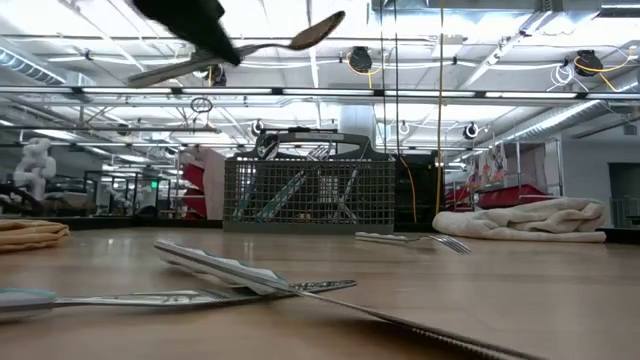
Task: Sort silverware
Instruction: Put the blue spoon into the silverware basket
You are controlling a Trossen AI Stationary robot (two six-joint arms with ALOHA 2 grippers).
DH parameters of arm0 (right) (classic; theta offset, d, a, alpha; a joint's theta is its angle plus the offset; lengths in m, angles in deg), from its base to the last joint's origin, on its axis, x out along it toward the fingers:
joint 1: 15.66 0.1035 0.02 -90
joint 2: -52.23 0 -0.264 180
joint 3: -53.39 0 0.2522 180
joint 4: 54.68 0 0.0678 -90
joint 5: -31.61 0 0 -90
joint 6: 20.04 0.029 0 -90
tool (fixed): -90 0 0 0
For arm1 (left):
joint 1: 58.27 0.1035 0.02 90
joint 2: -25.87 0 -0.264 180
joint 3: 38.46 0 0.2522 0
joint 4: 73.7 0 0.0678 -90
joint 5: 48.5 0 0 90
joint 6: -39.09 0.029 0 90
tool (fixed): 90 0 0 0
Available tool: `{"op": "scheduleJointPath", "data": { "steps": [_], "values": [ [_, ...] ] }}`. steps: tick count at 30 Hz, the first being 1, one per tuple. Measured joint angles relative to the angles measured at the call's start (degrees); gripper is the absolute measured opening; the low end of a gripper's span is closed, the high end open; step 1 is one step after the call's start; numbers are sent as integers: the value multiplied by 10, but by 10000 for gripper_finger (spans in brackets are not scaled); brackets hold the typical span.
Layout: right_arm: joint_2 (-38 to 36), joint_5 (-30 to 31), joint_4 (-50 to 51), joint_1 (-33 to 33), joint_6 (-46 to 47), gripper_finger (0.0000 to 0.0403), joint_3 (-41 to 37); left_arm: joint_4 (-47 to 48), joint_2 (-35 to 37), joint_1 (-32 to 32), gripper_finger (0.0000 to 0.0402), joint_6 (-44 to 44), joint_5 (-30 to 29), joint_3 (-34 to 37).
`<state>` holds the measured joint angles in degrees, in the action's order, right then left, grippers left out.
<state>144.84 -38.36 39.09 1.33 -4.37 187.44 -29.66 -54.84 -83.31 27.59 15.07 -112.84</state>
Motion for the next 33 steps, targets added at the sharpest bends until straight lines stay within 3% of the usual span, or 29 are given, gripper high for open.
{"op": "scheduleJointPath", "data": {
  "steps": [7, 10, 13, 17, 20, 26, 33],
  "values": [
    [-1, 30, 0, 0, -1, 151, 0, -58, 111, 170, 25, 52, -125, 48],
    [-1, 38, -1, 0, 0, 151, 0, -171, 161, 244, 25, 109, -159, 95],
    [-1, 42, -2, 0, 0, 151, 0, -343, 207, 314, 25, 149, -160, 164],
    [-1, 56, -7, 0, 1, 151, 0, -610, 235, 396, 25, 206, -94, 273],
    [-1, 58, -13, -1, 1, 151, 0, -741, 227, 446, 25, 207, -46, 331],
    [-1, 58, -23, -1, 4, 151, 0, -850, 175, 499, 25, 209, -28, 369],
    [-1, 59, -23, -6, 16, 151, 0, -981, 58, 534, 25, 187, 46, 374]
  ]
}}
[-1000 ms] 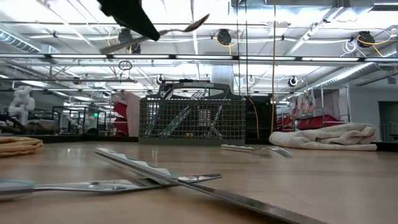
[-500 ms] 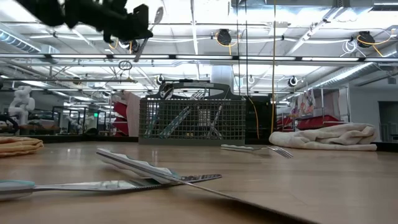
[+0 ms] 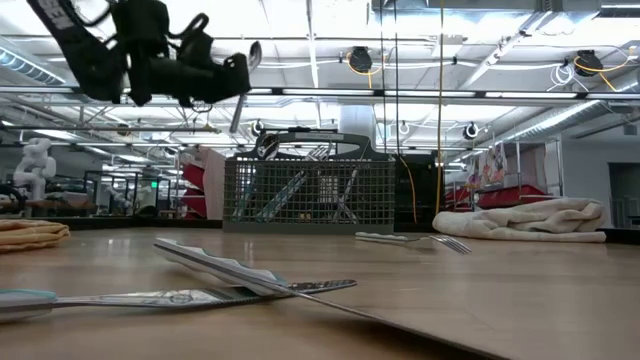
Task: Sort silverware
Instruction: Put the blue spoon into the silverware basket
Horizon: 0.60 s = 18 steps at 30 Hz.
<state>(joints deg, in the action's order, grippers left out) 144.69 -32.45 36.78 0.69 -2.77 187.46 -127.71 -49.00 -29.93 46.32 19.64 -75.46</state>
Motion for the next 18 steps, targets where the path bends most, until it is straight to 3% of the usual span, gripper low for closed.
{"op": "scheduleJointPath", "data": {
  "steps": [5, 18],
  "values": [
    [0, 0, 0, -2, 0, 151, 0, -65, -51, 13, 25, -8, 8, 0],
    [0, 0, 0, -2, -3, 151, 0, -100, -146, 16, 25, -50, 8, 0]
  ]
}}
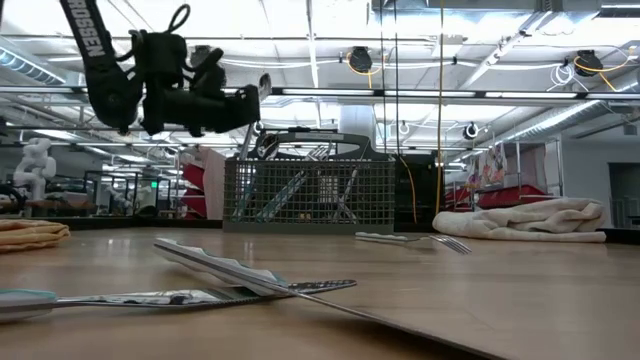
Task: Sort silverware
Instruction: Put the blue spoon into the silverware basket
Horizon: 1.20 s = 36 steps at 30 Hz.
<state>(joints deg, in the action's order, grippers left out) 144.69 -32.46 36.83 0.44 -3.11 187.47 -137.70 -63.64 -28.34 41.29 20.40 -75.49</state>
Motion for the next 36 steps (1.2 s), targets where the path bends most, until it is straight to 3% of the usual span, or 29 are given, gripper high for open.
{"op": "scheduleJointPath", "data": {
  "steps": [13, 21, 28, 31, 36],
  "values": [
    [0, -3, 0, 0, 4, 151, 0, -42, -52, 4, 30, -4, -16, 0],
    [0, -4, 0, 0, 4, 151, 0, -40, -52, 4, 129, -3, -19, 0],
    [0, -5, 0, 1, 13, 151, 0, -36, -52, 2, 164, -4, -19, 0],
    [0, -5, 0, 1, 13, 150, 0, -61, -31, -14, 166, -3, -14, 0],
    [0, -5, 1, 1, 9, 151, 0, -39, 60, -70, 166, 12, 54, -11]
  ]
}}
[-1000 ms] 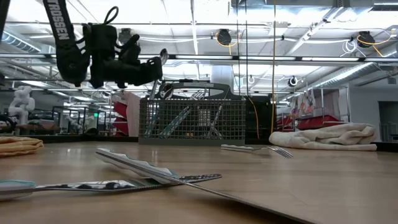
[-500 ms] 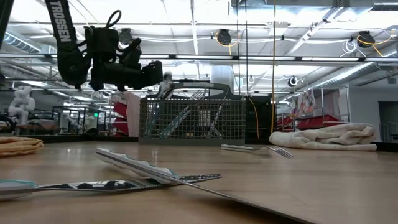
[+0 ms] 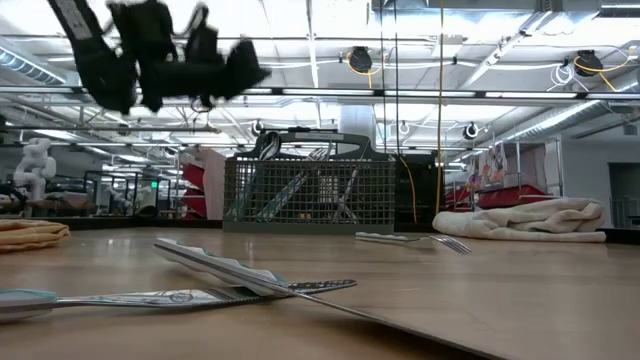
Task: Sort silverware
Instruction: Put the blue spoon into the silverware basket
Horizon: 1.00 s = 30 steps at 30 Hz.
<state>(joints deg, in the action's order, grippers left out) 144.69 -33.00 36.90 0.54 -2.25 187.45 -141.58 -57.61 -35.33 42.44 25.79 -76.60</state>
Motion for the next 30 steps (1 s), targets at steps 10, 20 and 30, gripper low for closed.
{"op": "scheduleJointPath", "data": {
  "steps": [10, 20, 30],
  "values": [
    [0, -30, 64, 8, 64, 151, 0, 673, 61, -123, 167, 45, 185, -244],
    [-33, -184, 120, 113, 168, 151, -244, 862, 45, -173, 167, 89, 187, -320],
    [-50, -281, 17, 203, 86, 151, -535, 908, 68, -184, 167, 24, 186, -321]
  ]
}}
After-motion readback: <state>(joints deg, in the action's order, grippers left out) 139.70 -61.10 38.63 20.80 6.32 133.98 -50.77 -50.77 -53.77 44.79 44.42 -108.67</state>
